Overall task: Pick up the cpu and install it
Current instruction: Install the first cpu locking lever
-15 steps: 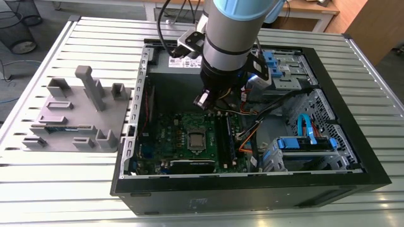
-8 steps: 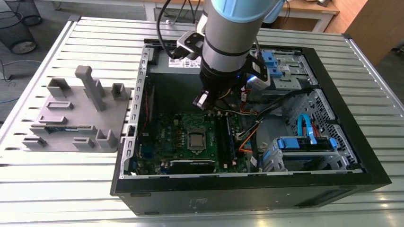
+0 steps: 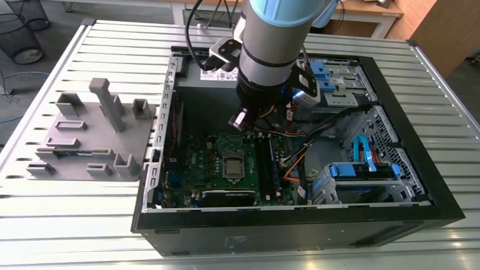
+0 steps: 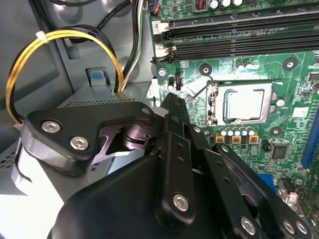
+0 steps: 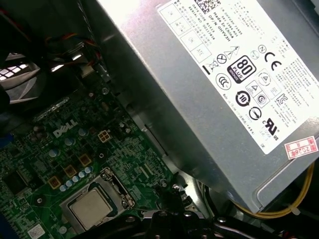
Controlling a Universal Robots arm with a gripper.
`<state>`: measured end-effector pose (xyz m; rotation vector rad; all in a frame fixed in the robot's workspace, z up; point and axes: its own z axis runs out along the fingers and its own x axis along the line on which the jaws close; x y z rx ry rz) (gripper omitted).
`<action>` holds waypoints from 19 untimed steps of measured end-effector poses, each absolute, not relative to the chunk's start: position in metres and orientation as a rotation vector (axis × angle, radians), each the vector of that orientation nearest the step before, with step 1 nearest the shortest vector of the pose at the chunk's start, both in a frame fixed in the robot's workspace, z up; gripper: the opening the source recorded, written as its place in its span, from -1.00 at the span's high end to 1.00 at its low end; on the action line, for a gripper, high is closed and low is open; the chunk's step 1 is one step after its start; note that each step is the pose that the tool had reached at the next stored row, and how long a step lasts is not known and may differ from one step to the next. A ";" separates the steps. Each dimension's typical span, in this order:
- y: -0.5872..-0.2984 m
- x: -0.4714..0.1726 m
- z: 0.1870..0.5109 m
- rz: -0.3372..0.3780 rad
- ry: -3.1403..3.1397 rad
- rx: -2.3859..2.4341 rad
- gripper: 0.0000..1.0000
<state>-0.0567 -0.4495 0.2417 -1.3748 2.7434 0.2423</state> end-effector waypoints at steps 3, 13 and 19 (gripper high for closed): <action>-0.450 -0.057 0.241 0.241 2.744 -1.375 0.79; -0.455 -0.058 0.241 0.231 2.748 -1.377 0.79; -0.458 -0.058 0.241 0.229 2.748 -1.377 0.79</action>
